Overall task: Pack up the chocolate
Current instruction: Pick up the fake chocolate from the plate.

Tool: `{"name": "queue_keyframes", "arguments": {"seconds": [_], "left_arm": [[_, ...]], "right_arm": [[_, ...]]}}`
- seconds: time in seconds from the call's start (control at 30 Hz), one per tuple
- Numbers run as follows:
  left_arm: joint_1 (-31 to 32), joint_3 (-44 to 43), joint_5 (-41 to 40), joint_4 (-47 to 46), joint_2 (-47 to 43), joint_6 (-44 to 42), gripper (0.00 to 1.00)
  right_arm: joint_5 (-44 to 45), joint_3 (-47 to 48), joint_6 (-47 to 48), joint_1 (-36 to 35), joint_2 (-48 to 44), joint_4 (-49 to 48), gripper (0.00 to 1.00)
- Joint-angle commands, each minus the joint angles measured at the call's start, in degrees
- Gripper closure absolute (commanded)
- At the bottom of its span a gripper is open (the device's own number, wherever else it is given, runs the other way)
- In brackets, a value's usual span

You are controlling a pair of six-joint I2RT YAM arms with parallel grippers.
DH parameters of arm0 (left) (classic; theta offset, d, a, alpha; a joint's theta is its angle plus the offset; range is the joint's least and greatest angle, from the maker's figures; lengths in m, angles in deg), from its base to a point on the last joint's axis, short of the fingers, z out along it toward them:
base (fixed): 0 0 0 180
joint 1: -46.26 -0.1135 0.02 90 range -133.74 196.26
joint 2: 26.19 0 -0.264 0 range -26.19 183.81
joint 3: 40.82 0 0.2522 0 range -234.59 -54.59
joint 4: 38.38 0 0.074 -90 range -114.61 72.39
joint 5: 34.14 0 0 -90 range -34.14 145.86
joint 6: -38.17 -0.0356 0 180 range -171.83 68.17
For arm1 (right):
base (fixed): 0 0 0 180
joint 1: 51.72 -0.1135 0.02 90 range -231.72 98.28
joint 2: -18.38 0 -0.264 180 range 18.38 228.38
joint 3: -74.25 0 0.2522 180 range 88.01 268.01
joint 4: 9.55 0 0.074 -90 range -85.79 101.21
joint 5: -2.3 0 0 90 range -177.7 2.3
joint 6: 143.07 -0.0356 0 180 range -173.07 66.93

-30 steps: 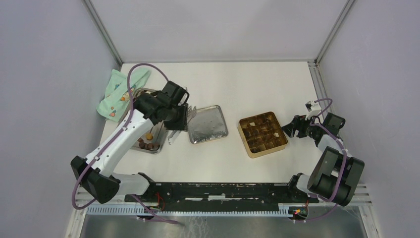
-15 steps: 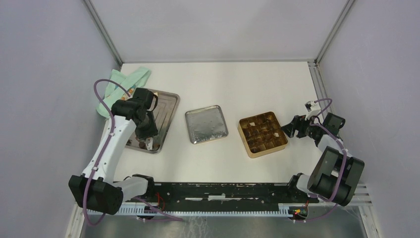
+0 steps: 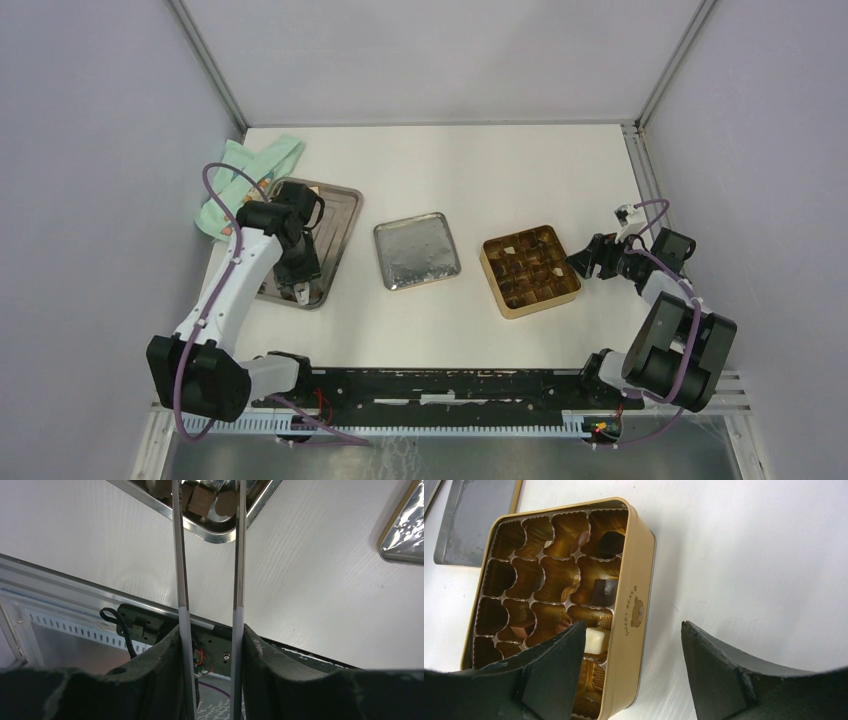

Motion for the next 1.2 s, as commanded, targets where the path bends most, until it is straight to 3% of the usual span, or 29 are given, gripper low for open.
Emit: {"name": "queue_keyframes", "arguments": {"seconds": [0.0,0.93,1.17], "left_arm": [[-0.34,1.6,-1.52,-2.19,-0.47,-0.24,0.52],[-2.19,5.22,-1.11,-4.31,1.79,-0.93,0.51],[-2.24,5.31,-0.22,-5.35,2.21,-0.96,0.58]], "right_arm": [[-1.71,1.37,0.97,0.23,0.49,-0.78,0.24],[-1.95,1.55,1.1,0.23,0.59,-0.59,0.24],[-2.04,1.64,1.23,0.32,0.56,-0.43,0.25]]}}
